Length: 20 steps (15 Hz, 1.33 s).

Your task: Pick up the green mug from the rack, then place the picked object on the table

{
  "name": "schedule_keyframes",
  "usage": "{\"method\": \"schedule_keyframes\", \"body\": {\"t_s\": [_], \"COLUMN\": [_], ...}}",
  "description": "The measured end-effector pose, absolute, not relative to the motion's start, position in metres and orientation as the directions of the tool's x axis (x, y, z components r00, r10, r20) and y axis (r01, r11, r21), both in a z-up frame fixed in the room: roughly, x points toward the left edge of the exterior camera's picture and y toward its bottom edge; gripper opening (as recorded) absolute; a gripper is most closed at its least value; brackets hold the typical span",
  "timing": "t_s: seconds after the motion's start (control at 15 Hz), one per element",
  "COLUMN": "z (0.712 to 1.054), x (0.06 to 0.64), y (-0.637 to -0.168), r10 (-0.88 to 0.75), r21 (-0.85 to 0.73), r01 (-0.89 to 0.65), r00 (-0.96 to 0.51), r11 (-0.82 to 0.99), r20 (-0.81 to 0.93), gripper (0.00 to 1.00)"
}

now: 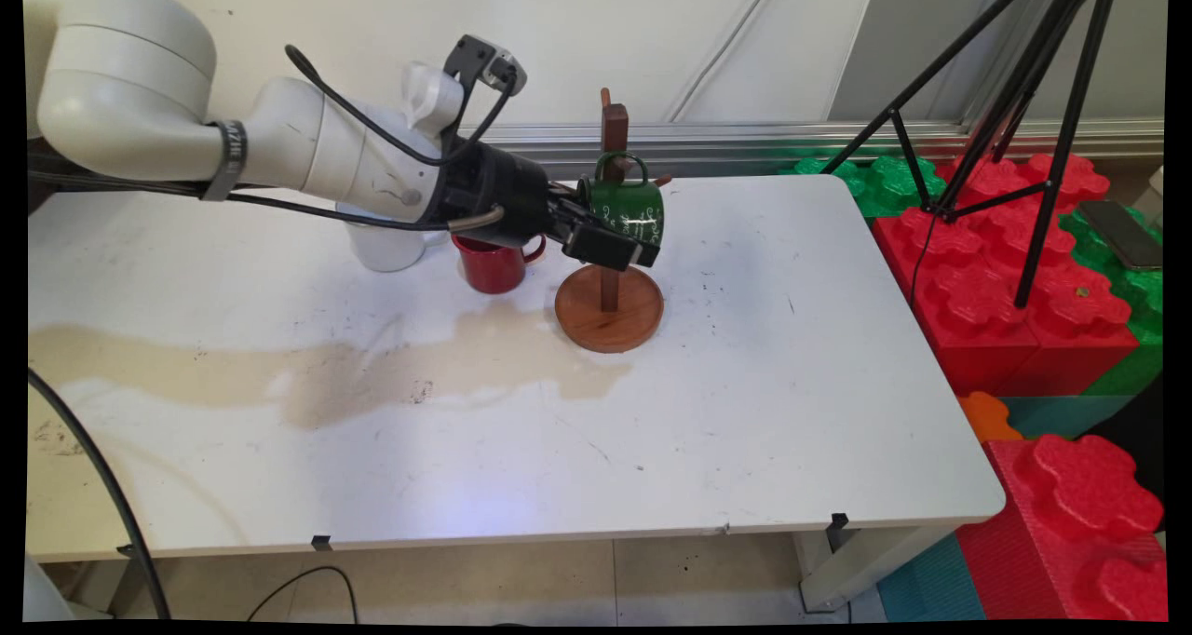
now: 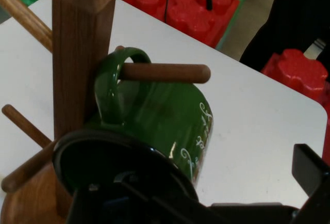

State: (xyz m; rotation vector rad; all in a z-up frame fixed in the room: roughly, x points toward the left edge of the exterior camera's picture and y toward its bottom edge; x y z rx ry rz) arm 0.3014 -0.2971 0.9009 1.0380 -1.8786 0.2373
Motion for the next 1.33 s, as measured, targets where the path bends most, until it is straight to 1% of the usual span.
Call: {"method": "schedule_keyframes", "body": {"t_s": [0.07,0.13,0.67,1.33], "z": [0.9,0.899,0.898,0.917], "x": [0.3,0.299,0.301,0.308], "y": [-0.298,-0.298,-0.296,-0.278], "r10": [-0.56,-0.56,-0.544,-0.526], "r21": [0.253,0.254,0.241,0.243], "r01": [-0.742,-0.743,-0.739,-0.721], "r00": [-0.193,-0.191,-0.198,-0.194], "r11": [0.62,0.619,0.629,0.649], "r20": [0.806,0.806,0.815,0.828], "gripper": [1.0,0.0,0.0,0.0]}}
